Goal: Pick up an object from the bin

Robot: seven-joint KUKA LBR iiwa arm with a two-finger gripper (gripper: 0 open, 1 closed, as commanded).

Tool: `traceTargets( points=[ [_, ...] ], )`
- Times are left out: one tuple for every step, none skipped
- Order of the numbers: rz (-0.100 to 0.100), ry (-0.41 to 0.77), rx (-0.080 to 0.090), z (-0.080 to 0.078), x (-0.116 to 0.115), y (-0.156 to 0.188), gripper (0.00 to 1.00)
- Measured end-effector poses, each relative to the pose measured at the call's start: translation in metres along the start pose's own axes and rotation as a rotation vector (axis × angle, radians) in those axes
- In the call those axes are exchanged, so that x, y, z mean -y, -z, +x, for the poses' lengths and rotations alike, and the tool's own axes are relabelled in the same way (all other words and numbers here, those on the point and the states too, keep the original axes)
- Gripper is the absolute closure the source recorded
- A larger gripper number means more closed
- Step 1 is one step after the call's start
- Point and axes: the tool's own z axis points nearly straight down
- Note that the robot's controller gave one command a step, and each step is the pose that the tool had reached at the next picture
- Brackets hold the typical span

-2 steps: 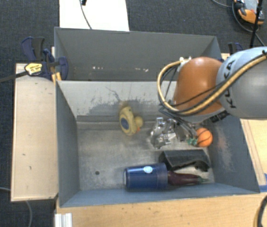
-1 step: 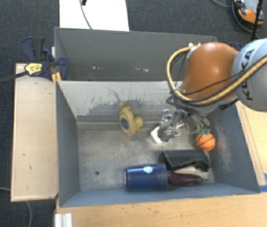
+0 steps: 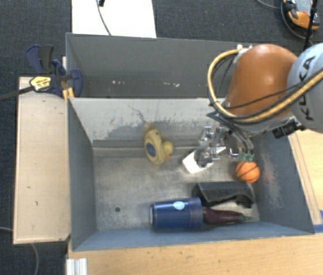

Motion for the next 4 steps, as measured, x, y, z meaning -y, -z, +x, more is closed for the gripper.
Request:
traceTargets(
  points=[
    [0.000, 0.139, -0.004, -0.004, -0.009, -0.059, 0.00],
    [0.000, 0.139, -0.005, -0.004, -0.010, -0.063, 0.00],
    [-0.002, 0.200, 0.002, -0.020, 0.021, -0.074, 0.00],
    [0.001, 0.326, -0.003, -0.021, 0.116, -0.107, 1.00]
  ],
)
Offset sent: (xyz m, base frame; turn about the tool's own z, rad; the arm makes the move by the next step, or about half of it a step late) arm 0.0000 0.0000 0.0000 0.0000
